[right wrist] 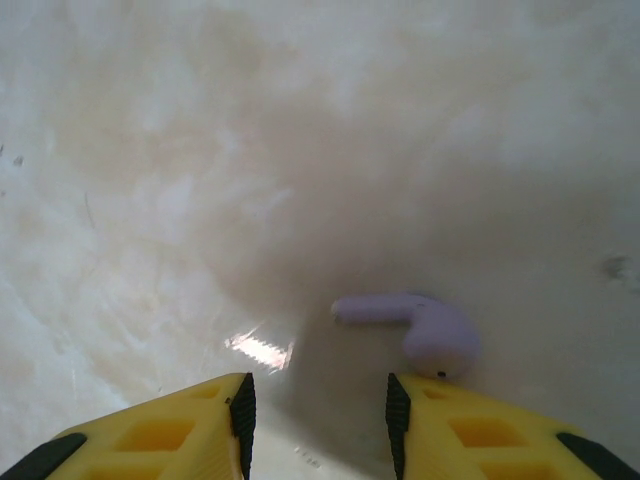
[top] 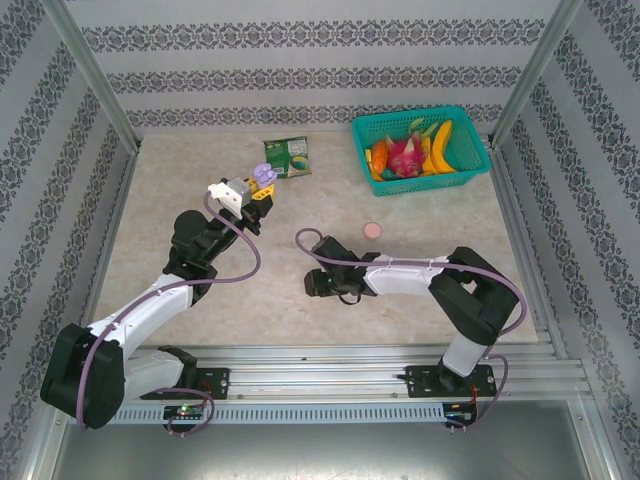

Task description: Insert the wireless bluetooth earbuds into the charging case

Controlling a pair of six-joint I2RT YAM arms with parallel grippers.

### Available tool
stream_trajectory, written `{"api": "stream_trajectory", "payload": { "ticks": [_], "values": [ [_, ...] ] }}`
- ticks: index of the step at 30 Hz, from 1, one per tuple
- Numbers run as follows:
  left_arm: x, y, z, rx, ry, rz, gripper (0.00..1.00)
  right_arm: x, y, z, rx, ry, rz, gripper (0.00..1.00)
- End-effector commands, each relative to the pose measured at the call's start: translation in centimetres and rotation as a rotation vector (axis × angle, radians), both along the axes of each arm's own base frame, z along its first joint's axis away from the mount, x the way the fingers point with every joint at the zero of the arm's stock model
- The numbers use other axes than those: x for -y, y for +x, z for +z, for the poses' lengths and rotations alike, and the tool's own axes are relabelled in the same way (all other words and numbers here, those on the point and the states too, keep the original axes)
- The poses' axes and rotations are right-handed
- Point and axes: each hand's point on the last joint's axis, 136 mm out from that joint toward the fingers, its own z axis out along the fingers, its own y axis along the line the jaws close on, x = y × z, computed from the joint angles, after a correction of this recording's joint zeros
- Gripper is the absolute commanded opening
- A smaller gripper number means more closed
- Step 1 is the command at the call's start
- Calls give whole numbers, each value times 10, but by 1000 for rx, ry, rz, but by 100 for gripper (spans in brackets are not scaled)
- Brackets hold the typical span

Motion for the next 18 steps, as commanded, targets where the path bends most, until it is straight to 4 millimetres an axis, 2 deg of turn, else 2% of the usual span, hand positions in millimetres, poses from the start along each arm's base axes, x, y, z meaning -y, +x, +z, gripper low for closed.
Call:
{"api": "stream_trajectory", "payload": {
  "ticks": [1,12,18],
  "values": [
    [-4,-1,17,37,-29,4,0,3,16,1,12,-1,-36,42],
    [-5,-1,18,39,-31,6,0,7,43,5,23,0,-59,42],
    [-5,-1,19,40,-36,6,0,13,44,13,45,-47,-49,42]
  ]
}}
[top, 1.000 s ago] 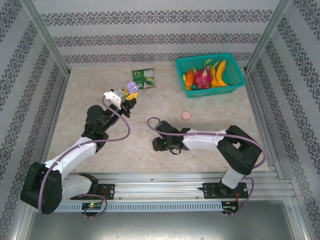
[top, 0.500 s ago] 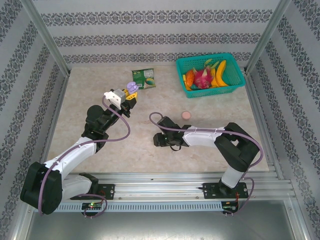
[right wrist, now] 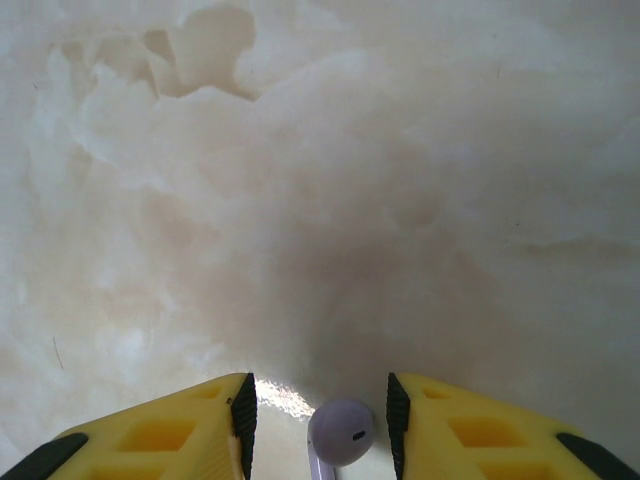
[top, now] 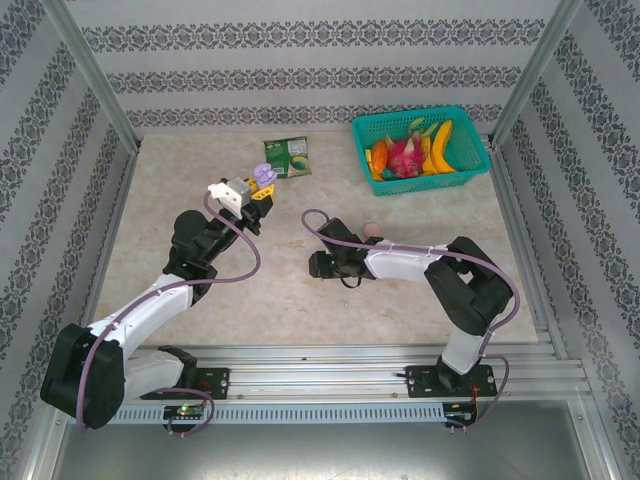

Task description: Insert the wireless bluetooth earbuds into the charging case

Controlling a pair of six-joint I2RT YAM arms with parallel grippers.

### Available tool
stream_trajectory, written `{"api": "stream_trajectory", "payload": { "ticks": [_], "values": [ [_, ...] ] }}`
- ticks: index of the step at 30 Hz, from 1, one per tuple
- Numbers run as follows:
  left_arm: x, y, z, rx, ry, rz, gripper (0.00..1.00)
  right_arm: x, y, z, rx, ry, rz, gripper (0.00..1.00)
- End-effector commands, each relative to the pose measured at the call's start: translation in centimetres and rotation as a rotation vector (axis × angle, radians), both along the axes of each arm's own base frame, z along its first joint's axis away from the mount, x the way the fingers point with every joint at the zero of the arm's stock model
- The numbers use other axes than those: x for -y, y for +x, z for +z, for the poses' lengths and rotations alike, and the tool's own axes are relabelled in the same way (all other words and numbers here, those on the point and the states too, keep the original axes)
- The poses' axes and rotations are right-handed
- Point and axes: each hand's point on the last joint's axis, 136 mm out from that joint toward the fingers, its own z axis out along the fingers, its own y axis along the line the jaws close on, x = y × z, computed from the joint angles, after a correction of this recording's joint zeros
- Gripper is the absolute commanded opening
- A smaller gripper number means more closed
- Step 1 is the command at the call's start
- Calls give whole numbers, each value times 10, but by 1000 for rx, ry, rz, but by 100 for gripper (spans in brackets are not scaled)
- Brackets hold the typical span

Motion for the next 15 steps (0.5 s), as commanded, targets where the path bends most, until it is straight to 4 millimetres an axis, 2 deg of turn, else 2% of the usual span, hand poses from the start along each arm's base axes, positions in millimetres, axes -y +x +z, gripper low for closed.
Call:
{"api": "stream_trajectory", "payload": {
  "ticks": [1,5,15],
  "values": [
    [-5,-1,19,44,-32,7,0,6,-1,6,20,-64,13,43],
    [-6,0,18,47,-29,13,0,11,-8,3,21,-151,-7,47],
    [-7,-1,20,53,-25,18,0,13,-13,-17,-6,-267,-93,46]
  ]
}}
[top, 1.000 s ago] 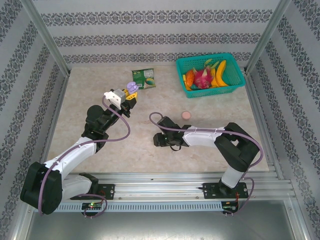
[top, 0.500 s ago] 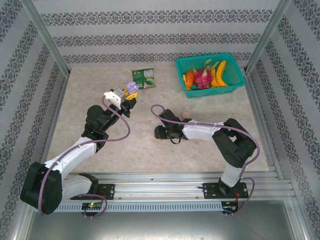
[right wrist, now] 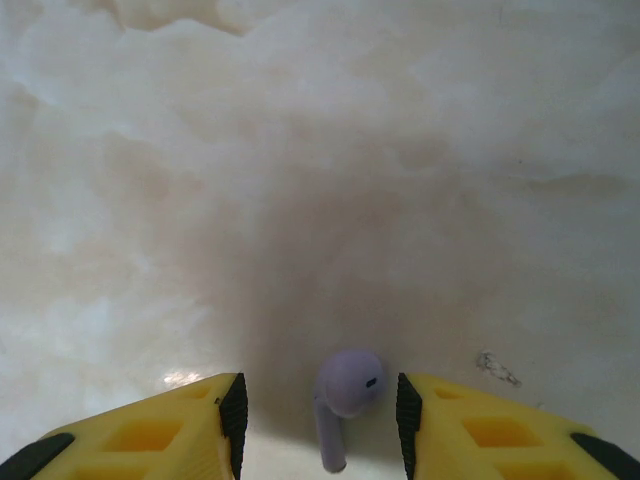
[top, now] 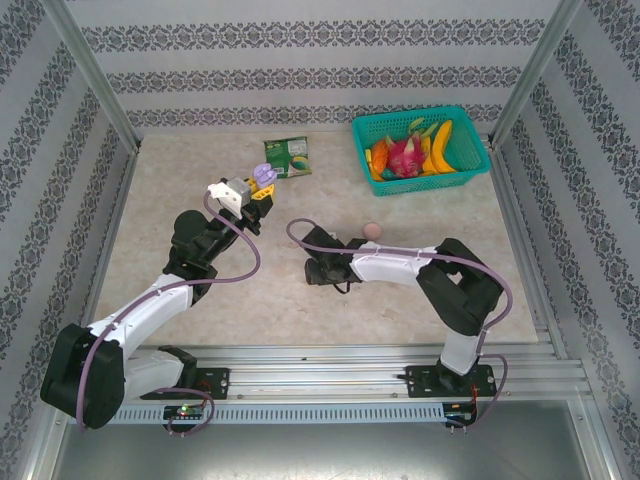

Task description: Insert the wireless bluetooth earbuds into the charging case

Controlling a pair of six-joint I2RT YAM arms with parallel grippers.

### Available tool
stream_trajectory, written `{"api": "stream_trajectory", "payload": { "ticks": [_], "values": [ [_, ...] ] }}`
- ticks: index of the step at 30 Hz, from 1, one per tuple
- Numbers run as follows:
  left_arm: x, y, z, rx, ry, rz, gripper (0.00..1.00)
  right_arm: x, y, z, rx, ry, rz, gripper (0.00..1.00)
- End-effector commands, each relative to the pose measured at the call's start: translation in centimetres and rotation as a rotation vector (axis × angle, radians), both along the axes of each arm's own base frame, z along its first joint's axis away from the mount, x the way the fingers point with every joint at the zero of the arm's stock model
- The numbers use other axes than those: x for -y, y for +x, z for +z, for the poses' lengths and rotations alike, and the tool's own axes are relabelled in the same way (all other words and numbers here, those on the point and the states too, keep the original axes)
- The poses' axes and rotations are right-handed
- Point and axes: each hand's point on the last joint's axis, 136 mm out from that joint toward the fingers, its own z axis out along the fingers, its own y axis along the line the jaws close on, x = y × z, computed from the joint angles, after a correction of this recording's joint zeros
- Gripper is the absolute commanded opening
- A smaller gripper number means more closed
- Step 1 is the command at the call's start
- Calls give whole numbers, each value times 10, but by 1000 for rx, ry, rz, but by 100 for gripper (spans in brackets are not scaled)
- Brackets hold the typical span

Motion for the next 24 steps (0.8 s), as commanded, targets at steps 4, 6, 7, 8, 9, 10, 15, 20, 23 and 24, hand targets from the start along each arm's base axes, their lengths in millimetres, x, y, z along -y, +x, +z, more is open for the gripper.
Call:
{"api": "stream_trajectory", "payload": {
  "ticks": [4,6,7,8,9,10,15,20,23,24],
  "values": [
    [-7,-2,20,55,-26,19,0,12,0,-13,-8,-118,-84,45],
    [-7,-2,19,54,-27,21,0,13,1,-16,-8,-133,-96,44],
    [-7,-2,20,57,-29,20,0,13,0,-18,-9,-139,-99,43],
    [-7,-2,19,57,-28,20,0,13,0,-19,-10,-143,-104,43],
    [-8,-2,19,56,-28,22,0,12,-1,-21,-13,-148,-104,42],
    [-7,-2,19,56,-28,22,0,12,-1,-21,-15,-151,-107,41],
    [-8,-2,19,58,-28,23,0,10,-4,-22,-8,-181,-103,39],
    [-8,-2,18,56,-31,24,0,8,-8,-22,3,-221,-98,37],
    [-8,-2,18,56,-34,25,0,8,-9,-25,7,-242,-100,36],
    [-8,-2,18,55,-35,24,0,8,-10,-26,6,-247,-101,35]
  ]
}}
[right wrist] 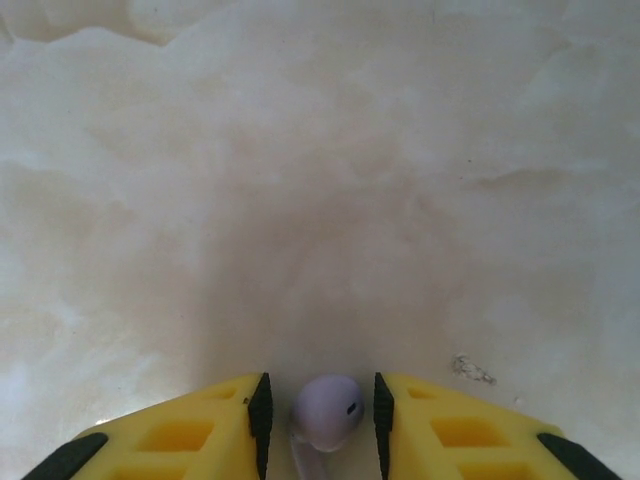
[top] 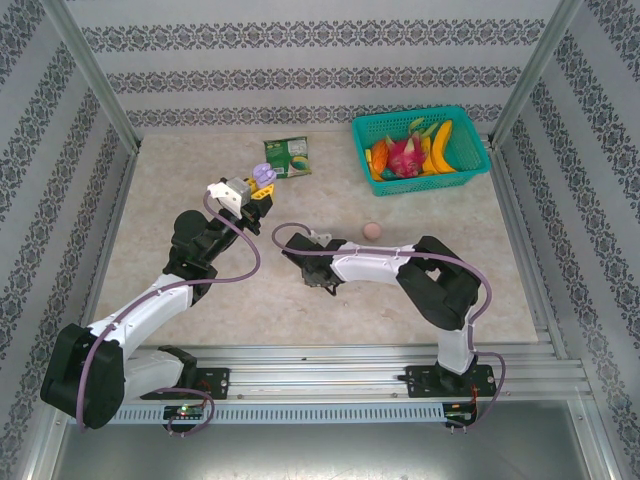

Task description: Insert the wireless bluetooth earbuds into the charging case

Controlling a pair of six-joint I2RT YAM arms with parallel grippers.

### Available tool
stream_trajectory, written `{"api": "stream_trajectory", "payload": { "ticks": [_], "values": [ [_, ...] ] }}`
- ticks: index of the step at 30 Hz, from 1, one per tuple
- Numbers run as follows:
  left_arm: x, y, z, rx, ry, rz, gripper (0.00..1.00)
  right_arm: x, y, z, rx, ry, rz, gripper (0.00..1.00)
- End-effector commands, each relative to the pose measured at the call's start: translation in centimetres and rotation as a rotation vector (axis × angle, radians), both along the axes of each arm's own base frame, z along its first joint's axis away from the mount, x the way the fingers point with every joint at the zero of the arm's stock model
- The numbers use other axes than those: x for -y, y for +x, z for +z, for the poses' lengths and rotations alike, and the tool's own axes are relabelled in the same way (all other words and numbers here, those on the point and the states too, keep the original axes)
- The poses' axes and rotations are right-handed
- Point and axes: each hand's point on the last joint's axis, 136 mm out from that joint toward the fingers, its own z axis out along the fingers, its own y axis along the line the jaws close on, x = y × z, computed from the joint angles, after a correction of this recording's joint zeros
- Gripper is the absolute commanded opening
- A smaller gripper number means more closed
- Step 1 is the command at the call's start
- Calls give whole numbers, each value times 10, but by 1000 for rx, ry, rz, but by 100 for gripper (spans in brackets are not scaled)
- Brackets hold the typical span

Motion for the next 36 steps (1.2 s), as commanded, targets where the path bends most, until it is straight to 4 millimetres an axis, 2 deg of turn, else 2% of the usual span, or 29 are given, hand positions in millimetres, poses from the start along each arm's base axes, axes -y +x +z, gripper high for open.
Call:
{"api": "stream_trajectory", "payload": {
  "ticks": [1,8,15,24,36],
  "values": [
    [-7,-3,19,57,-35,18,0,8,-13,-20,-47,-76,-12,35],
    [-8,-4,19,58,-35,17,0,8,-16,-26,-59,-67,-27,30],
    [-7,-4,19,56,-34,17,0,9,-15,-20,-43,-17,-41,24],
    [-7,-4,20,54,-32,15,0,17,-4,12,34,77,-69,20],
    [-7,-3,19,48,-30,16,0,59,9,54,138,166,-153,20]
  ]
}}
